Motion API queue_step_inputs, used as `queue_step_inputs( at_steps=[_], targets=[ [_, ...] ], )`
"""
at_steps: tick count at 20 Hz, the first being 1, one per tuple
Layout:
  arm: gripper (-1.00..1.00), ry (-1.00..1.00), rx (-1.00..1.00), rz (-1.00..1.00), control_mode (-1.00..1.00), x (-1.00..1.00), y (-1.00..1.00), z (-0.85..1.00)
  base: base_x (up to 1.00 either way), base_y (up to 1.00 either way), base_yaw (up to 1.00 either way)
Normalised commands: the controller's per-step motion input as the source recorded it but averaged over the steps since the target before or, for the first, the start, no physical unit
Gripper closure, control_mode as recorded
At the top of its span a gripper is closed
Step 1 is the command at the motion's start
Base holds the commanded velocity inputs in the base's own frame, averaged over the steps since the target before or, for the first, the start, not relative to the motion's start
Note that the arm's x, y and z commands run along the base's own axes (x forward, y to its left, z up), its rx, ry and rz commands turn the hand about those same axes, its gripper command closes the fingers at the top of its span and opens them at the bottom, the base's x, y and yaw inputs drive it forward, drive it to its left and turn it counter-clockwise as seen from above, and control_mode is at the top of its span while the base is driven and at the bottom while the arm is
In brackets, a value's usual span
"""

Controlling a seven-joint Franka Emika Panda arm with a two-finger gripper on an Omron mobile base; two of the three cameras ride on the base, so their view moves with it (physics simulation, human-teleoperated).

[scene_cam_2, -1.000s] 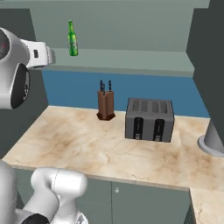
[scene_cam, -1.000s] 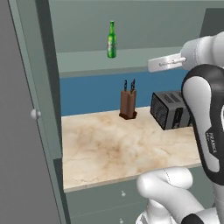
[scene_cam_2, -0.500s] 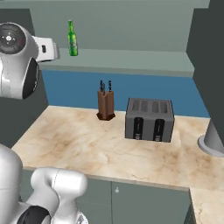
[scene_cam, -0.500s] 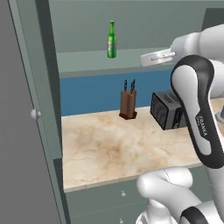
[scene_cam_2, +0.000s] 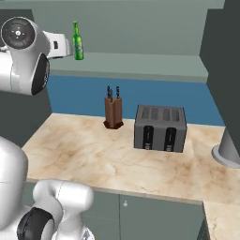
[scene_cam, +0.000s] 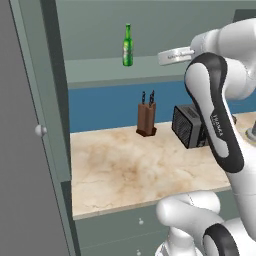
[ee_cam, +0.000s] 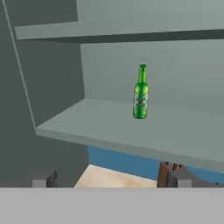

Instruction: Get the candle and the beer from the cabinet and move them to the dining counter.

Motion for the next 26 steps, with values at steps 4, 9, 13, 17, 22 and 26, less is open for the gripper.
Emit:
queue_step_inputs(
  at_steps=[4, 9, 13, 17, 22, 26],
  targets=[
    [-1.00, 0.00, 0.03, -0.06, -1.00, 0.20, -0.18, 0.16, 0.00, 0.00, 0.00],
    [-1.00, 0.00, 0.02, -0.07, -1.00, 0.31, -0.11, 0.15, 0.00, 0.00, 0.00],
    [-1.00, 0.00, 0.00, -0.02, -1.00, 0.36, 0.00, 0.08, 0.00, 0.00, 0.00],
    [-1.00, 0.00, 0.00, 0.00, -1.00, 0.45, 0.00, 0.00, 0.00, 0.00, 0.00],
    [-1.00, 0.00, 0.00, 0.00, -1.00, 0.53, 0.00, 0.00, 0.00, 0.00, 0.00],
    [-1.00, 0.00, 0.00, 0.00, -1.00, 0.56, 0.00, 0.00, 0.00, 0.00, 0.00]
  ],
)
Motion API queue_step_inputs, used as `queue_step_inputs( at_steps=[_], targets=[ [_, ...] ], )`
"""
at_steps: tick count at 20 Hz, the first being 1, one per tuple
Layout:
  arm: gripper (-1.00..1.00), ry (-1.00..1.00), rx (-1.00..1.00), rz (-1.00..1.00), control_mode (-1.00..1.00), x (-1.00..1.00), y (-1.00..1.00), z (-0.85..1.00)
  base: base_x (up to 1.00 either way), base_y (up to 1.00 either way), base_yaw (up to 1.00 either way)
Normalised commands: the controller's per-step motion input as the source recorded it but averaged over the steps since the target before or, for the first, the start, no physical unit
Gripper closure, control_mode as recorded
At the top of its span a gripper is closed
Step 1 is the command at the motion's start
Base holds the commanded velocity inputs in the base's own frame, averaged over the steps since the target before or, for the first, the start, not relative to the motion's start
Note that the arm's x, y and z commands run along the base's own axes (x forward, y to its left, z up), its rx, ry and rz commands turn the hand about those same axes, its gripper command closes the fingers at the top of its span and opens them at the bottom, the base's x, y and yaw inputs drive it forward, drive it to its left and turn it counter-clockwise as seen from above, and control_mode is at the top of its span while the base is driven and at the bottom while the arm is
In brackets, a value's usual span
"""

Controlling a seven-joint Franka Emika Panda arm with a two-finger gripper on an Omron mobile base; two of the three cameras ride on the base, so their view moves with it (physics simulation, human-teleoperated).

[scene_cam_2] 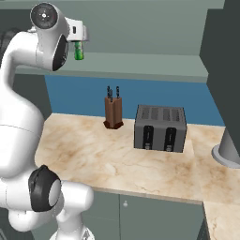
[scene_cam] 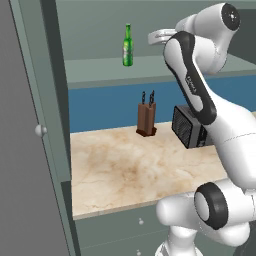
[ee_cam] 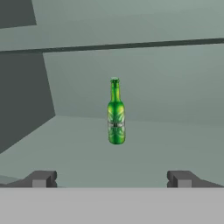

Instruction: Get the candle and the beer from the cabinet and move them to the dining counter.

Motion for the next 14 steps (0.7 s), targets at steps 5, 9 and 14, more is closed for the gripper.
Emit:
queue_step_inputs(
  at_steps=[5, 9, 14],
  targets=[
    [-1.00, 0.00, 0.00, 0.00, -1.00, 0.41, 0.00, 0.00, 0.00, 0.00, 0.00],
    [-1.00, 0.00, 0.00, 0.00, -1.00, 0.42, 0.00, 0.00, 0.00, 0.00, 0.00],
    [-1.00, 0.00, 0.00, 0.00, -1.00, 0.31, 0.00, 0.00, 0.00, 0.00, 0.00]
  ],
)
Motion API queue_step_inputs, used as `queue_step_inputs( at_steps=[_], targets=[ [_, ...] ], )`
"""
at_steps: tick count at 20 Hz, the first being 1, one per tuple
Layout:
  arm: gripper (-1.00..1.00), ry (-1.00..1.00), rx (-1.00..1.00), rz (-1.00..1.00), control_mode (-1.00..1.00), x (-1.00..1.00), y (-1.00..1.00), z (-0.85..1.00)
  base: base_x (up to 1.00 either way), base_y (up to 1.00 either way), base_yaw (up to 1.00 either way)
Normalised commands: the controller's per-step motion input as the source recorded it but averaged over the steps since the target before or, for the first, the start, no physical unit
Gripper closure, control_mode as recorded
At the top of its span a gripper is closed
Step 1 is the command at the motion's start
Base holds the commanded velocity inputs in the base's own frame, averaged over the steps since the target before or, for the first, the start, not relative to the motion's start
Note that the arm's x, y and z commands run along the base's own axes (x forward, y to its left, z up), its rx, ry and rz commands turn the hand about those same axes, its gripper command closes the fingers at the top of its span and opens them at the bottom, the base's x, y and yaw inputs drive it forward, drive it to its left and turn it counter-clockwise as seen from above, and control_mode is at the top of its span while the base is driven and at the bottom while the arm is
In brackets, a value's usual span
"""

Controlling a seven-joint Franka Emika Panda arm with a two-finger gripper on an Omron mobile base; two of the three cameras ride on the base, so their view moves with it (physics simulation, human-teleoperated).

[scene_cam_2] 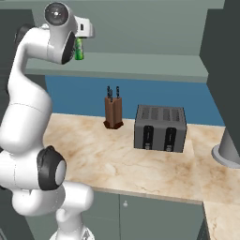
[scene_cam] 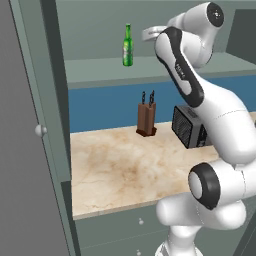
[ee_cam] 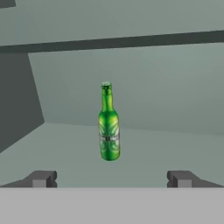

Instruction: Get the candle and the beer from the cabinet and move them to the dining counter.

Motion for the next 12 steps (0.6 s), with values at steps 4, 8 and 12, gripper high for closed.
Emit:
queue_step_inputs(
  at_steps=[4, 8, 12],
  targets=[
    [-1.00, 0.00, 0.00, 0.00, -1.00, 0.39, 0.00, 0.00, 0.00, 0.00, 0.00],
    [-1.00, -0.01, 0.00, 0.00, -1.00, 0.22, 0.00, 0.00, 0.00, 0.00, 0.00],
    [-1.00, -0.16, 0.00, 0.01, -1.00, 0.08, 0.14, -0.06, 0.00, 0.00, 0.00]
  ],
)
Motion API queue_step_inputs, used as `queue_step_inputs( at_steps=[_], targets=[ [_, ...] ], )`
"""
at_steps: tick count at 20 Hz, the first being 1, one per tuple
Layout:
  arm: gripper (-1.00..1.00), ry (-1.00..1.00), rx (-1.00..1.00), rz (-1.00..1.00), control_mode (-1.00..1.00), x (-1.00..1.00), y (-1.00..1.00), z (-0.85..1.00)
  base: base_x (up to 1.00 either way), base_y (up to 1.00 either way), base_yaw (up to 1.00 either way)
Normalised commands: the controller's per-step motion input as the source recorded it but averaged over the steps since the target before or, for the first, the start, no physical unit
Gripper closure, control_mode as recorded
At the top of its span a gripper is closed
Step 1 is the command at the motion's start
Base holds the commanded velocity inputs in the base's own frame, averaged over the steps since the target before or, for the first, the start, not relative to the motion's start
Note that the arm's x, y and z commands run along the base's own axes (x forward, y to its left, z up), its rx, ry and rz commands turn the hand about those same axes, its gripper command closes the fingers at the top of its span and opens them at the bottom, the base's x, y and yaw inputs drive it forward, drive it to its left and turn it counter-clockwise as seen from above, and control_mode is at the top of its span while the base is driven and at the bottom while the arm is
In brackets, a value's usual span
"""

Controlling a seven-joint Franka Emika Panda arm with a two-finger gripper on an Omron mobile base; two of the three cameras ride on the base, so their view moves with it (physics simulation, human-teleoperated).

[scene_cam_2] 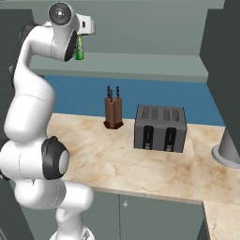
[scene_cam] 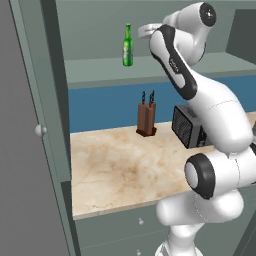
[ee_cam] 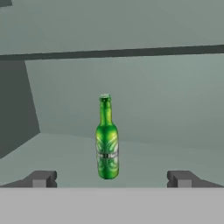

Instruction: Get the candle and the beer from the cabinet and move them to the dining counter.

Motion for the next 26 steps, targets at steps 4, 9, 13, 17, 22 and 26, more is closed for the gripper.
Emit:
queue_step_inputs(
  at_steps=[4, 9, 13, 17, 22, 26],
  targets=[
    [-1.00, -0.27, 0.00, 0.03, -1.00, 0.00, 0.04, -0.15, 0.00, 0.00, 0.00],
    [-1.00, -0.14, 0.00, 0.01, -1.00, 0.05, 0.01, -0.08, 0.00, 0.00, 0.00],
    [-1.00, 0.01, 0.00, 0.00, -1.00, 0.21, 0.00, 0.00, 0.00, 0.00, 0.00],
    [-1.00, 0.04, 0.00, 0.00, -1.00, 0.33, 0.02, 0.00, 0.00, 0.00, 0.00],
    [-1.00, 0.03, 0.00, 0.00, -1.00, 0.33, 0.20, 0.01, 0.00, 0.00, 0.00],
    [-1.00, 0.00, 0.00, 0.00, -1.00, 0.26, 0.22, 0.00, 0.00, 0.00, 0.00]
  ],
)
